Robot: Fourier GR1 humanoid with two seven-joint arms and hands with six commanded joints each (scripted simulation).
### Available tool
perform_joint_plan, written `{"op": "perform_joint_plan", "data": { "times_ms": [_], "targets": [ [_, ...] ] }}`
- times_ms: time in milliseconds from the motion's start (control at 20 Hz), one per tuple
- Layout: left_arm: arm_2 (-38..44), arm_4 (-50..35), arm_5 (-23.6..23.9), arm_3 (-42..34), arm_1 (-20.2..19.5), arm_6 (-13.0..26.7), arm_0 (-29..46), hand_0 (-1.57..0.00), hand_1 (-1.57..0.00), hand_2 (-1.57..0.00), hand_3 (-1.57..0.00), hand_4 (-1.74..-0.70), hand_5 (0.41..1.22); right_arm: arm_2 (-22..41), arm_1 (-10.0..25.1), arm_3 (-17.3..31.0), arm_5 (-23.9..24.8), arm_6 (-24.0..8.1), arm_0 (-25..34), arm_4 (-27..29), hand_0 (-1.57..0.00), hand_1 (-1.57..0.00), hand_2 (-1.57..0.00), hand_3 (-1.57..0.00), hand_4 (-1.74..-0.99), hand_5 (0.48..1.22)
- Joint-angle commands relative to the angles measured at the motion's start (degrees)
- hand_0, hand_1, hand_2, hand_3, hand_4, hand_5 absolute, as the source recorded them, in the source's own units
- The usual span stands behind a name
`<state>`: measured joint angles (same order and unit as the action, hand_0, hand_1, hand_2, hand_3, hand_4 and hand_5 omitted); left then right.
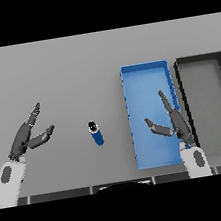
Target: Pick up the blue pipe and place it into the blue bin.
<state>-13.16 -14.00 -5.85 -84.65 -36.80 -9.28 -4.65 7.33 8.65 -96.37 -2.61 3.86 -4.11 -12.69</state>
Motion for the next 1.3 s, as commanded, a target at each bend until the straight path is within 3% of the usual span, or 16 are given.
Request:
{"op": "perform_joint_plan", "data": {
  "times_ms": [0,150,350,550,800,900,1250],
  "targets": [
    [-0.78,0.18,-0.59,-1.24,-0.06,-0.13,0.08,0.0,0.0,0.0,0.0,-0.97,0.59,-0.14,0.26,0.34,0.03,-1.05,0.44,-0.23,0.0,0.0,0.0,0.0,-1.182,0.583],
    [-3.14,-0.27,-4.61,-5.66,-2.03,-0.95,2.87,0.0,0.0,0.0,0.0,-0.98,0.578,-0.18,-0.28,-0.8,-0.18,-1.53,0.47,0.83,0.0,0.0,0.0,0.0,-1.194,0.579],
    [-8.26,1.5,-6.05,-12.49,-2.94,6.76,3.94,0.0,0.0,0.0,0.0,-1.02,0.512,-0.81,-0.04,-0.59,-0.88,-1.2,0.93,2.14,0.0,0.0,0.0,0.0,-1.225,0.58],
    [-12.85,4.29,-7.72,-14.7,-1.96,9.18,4.54,0.0,0.0,0.0,0.0,-1.08,0.472,-0.52,-0.24,-1.11,-0.76,-0.85,0.29,1.9,0.0,0.0,0.0,0.0,-1.219,0.572],
    [-16.39,7.43,-7.67,-11.52,3.6,8.73,1.26,0.0,0.0,0.0,0.0,-1.14,0.479,-0.48,-0.58,-0.98,-0.44,-2.72,1.17,1.62,0.0,0.0,0.0,0.0,-1.209,0.567],
    [-17.63,9.21,-6.57,-9.71,6.54,6.82,0.65,0.0,0.0,0.0,0.0,-1.15,0.486,-0.56,-0.7,-0.67,-0.65,-2.16,0.56,1.95,0.0,0.0,0.0,0.0,-1.211,0.56],
    [-18.42,9.75,-4.51,-0.87,15.68,7.76,-3.49,0.0,0.0,0.0,0.0,-1.14,0.495,-0.47,-0.86,-1.2,-0.94,-1.82,0.05,2.29,0.0,0.0,0.0,0.0,-1.2,0.549]
  ]
}}
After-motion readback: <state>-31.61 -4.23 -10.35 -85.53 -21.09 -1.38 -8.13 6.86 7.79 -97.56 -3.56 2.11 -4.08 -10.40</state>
